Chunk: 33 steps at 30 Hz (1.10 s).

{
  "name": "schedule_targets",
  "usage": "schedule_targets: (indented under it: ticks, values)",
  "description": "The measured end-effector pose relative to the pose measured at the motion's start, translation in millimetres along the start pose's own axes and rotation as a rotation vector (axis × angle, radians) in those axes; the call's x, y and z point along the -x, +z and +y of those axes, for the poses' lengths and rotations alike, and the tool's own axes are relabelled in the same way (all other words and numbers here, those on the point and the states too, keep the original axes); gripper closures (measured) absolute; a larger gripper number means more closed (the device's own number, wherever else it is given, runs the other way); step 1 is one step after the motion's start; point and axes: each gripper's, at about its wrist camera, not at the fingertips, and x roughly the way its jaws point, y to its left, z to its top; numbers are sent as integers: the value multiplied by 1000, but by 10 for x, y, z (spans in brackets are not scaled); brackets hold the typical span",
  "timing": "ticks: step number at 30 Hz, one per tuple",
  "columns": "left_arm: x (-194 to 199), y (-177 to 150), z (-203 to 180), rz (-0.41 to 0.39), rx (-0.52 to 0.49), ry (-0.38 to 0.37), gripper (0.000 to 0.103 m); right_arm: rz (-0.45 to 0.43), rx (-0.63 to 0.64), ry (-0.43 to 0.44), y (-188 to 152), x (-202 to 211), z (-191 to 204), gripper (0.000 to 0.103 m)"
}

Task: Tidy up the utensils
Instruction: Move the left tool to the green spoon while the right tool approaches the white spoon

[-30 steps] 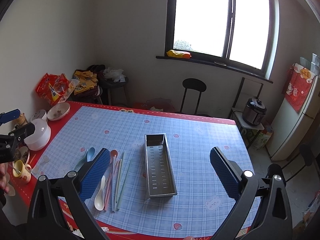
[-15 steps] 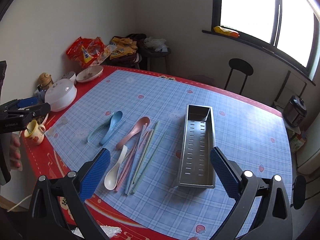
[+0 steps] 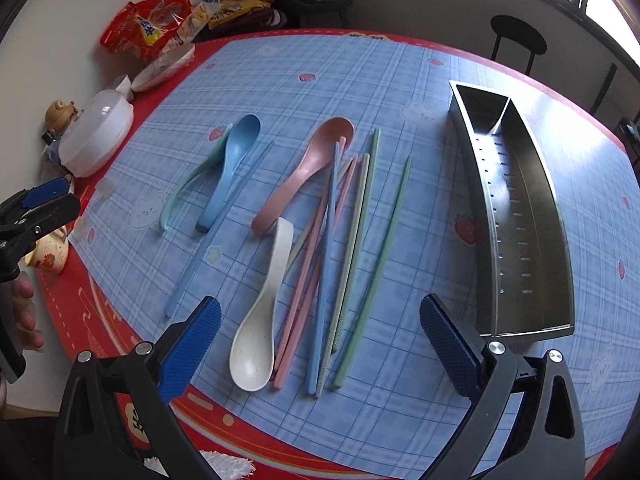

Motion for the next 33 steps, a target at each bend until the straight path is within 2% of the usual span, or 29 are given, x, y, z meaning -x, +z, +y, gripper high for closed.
schedule_targets:
  ticks: [8, 14, 18, 21, 24, 29, 33]
  values:
    - [-451, -174, 199, 99, -32, -67, 5, 51, -68, 3, -88, -263, 142, 6]
    - [-632, -156, 226, 139, -48, -130, 5, 73, -89, 13, -90, -395, 272, 20]
    - [-719, -126, 204, 153, -49, -128, 5, 76, -57, 17, -27, -456, 420, 31]
    - [-790, -125, 215, 193, -26, -176, 6, 77, -27, 16, 10, -499, 520, 36]
    - [-814, -134, 211, 196, -25, -179, 6, 94, -42, 25, 22, -559, 536, 43]
    - [-821, -145, 221, 197, -26, -193, 6, 107, -77, 65, -28, -596, 487, 49]
    - [-861, -189, 257, 227, -18, -211, 6, 111, -72, 82, -46, -600, 476, 49]
